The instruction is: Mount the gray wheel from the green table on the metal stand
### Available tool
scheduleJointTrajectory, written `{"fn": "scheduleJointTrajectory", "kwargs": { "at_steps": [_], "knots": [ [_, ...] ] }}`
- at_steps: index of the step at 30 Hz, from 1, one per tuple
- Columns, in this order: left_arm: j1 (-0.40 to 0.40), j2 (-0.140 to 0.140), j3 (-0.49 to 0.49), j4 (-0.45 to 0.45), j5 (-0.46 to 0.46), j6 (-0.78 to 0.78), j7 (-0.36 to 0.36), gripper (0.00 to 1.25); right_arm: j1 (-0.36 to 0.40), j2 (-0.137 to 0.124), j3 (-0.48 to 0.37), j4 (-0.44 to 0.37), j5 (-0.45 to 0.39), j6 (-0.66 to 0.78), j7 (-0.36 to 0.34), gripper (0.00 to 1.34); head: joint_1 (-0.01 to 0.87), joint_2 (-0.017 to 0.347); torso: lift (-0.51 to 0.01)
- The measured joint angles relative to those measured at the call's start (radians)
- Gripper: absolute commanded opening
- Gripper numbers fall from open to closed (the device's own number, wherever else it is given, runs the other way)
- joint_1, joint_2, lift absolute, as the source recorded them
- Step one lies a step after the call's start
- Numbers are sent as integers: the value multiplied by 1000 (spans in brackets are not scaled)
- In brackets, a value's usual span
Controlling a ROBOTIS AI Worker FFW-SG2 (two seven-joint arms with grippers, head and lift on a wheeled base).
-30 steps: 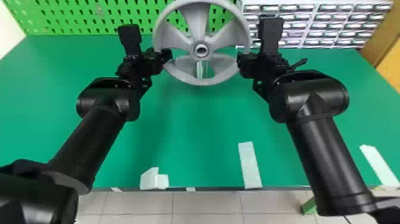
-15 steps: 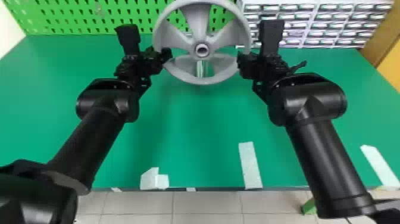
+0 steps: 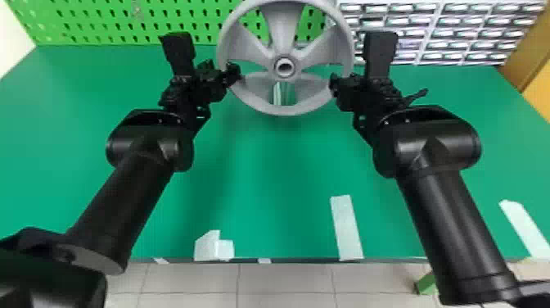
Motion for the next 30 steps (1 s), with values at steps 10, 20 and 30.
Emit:
{"fn": "scheduleJointTrajectory", "kwargs": {
  "at_steps": [10,20,30],
  "knots": [
    [10,-2,-6,-13,9,0,66,724,2,0,0,-1,-3,-9,0,617,868,52,-93],
    [16,-2,-16,-27,17,-1,104,858,2,0,3,0,-7,-21,-52,755,868,52,-93],
    [21,-1,-29,-44,32,-4,100,1006,5,0,6,6,-18,-48,-123,828,868,52,-93]
  ]
}}
